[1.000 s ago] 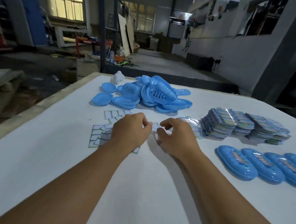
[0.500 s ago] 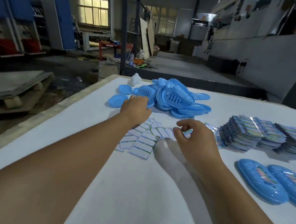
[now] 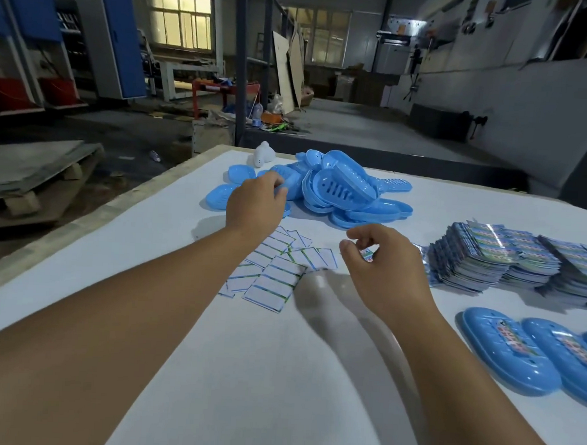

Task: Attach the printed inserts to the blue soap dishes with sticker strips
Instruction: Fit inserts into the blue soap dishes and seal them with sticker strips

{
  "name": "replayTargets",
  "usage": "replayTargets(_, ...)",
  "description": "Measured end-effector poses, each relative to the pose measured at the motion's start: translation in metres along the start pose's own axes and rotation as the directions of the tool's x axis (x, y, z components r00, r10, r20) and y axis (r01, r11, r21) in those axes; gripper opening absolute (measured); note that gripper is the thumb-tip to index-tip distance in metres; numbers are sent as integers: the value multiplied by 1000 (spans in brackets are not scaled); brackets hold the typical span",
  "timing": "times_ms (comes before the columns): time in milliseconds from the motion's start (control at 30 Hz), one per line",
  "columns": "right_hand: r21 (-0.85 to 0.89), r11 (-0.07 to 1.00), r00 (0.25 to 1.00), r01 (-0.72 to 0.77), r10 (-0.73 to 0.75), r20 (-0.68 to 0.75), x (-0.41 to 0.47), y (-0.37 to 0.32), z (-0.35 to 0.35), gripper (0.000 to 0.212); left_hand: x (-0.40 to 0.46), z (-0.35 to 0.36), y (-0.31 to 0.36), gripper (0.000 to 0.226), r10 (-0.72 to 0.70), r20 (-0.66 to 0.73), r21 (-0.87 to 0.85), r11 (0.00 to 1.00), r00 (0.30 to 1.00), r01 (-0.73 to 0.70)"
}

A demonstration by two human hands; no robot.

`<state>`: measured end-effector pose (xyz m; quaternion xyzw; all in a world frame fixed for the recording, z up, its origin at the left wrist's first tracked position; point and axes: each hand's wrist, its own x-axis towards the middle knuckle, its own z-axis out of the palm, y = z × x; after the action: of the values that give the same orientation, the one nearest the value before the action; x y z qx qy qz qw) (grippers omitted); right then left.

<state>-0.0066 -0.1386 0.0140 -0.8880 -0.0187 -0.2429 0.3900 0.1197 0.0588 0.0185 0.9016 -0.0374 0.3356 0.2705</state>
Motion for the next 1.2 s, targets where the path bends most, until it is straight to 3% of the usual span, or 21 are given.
replayTargets(67,-1,1000,1000,-6,6,-4,1,1,-1,18,-5,-14,7,15,-7,-78,-168,986,997,-6)
replayTargets(167,5,1000,1000,-4,4,-7,0,1,-3,27,-14,-36,27,9,-148,-50,-444,889,988,111)
replayTargets(233,13,1000,1000,16,-16,7,-2,0,-4,40,-22,-44,41,12,-304,70,-644,714,950,275)
replayTargets(300,24,999,998,44,-45,38,-4,0,-4,55,-37,-51,55,10,-416,287,-782,418,863,462)
replayTargets(367,44,998,997,54,-57,59,-6,-1,-5,67,-55,-54,64,11,-419,477,-811,130,773,571)
replayTargets(433,63,996,995,68,-73,71,-10,-1,-5,72,-72,-53,68,11,-374,577,-784,-5,726,621)
replayTargets(533,75,992,990,101,-108,90,-13,1,-4,71,-88,-52,68,14,-297,675,-728,-115,676,676)
replayTargets(667,48,994,990,101,-105,90,-11,6,-7,64,-91,-53,68,16,-179,749,-662,-151,638,734)
replayTargets(733,22,996,991,92,-93,96,-9,9,-10,68,-90,-53,65,16,-155,747,-662,-90,647,744)
replayTargets(767,4,997,991,83,-83,104,-9,10,-12,69,-89,-53,63,17,-175,724,-676,7,667,737)
replayTargets(800,-11,998,991,69,-67,116,-8,10,-15,69,-89,-51,59,20,-218,670,-688,178,710,704)
replayTargets(867,-35,999,989,25,-20,148,-6,12,-20,66,-88,-46,49,26,-240,450,-596,637,860,489)
replayTargets(900,-59,998,984,7,3,177,-6,14,-22,65,-88,-44,44,28,-192,336,-479,808,922,343)
replayTargets(933,-95,995,976,3,18,215,-6,15,-25,64,-89,-42,40,29,-146,250,-360,904,957,232)
replayTargets(967,-136,991,966,13,23,258,-6,16,-26,64,-89,-42,38,29,-123,191,-278,945,974,174)
replayTargets(1033,-189,981,942,42,24,335,-8,15,-28,66,-89,-41,36,22,-105,158,-275,950,982,146)
replayTargets(1100,-208,976,921,59,27,388,-11,14,-26,60,-90,-39,37,14,-41,217,-351,929,975,117)
replayTargets(1200,-202,976,902,83,13,433,-14,12,-23,53,-95,-35,39,23,171,372,-343,939,912,-36)
